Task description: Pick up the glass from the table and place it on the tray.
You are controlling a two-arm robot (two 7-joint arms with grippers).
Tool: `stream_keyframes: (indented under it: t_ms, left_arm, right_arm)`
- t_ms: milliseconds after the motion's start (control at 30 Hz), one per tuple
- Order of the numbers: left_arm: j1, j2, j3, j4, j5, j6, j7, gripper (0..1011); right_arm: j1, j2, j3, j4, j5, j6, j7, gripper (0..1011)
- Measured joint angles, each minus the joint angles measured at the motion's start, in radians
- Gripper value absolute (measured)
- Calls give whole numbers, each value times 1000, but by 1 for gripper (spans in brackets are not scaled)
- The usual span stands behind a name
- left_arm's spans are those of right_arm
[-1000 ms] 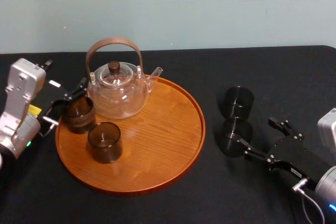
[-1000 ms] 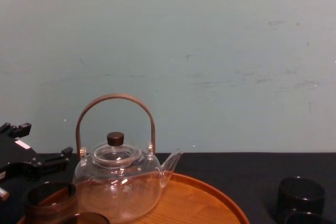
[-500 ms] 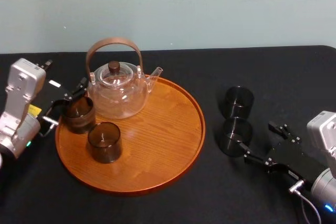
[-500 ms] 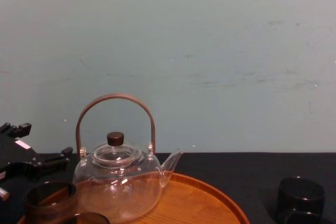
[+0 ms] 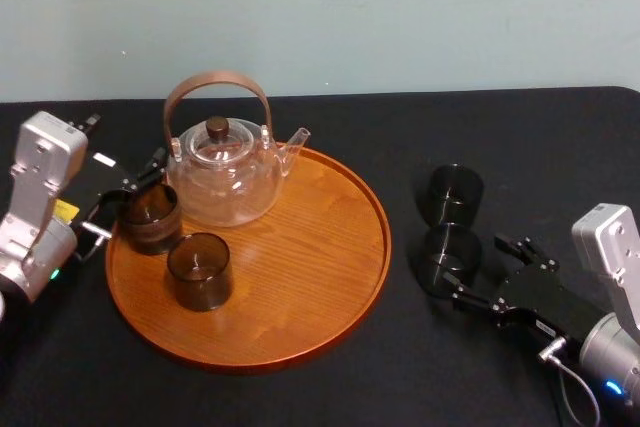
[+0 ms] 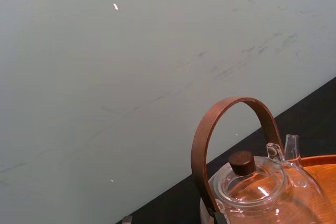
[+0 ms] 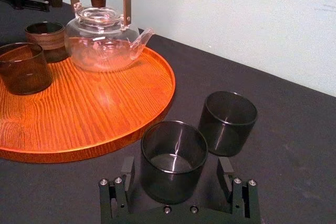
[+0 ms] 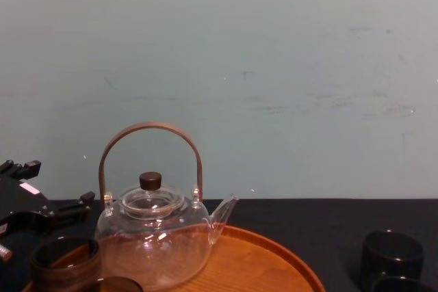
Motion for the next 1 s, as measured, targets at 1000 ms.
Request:
stream_keyframes:
  t_ms: [1000]
  left_arm:
    - [0, 0, 0, 0, 0, 0, 0, 1001]
  right_arm:
    - [134, -118, -17, 154, -61, 43, 99, 1002]
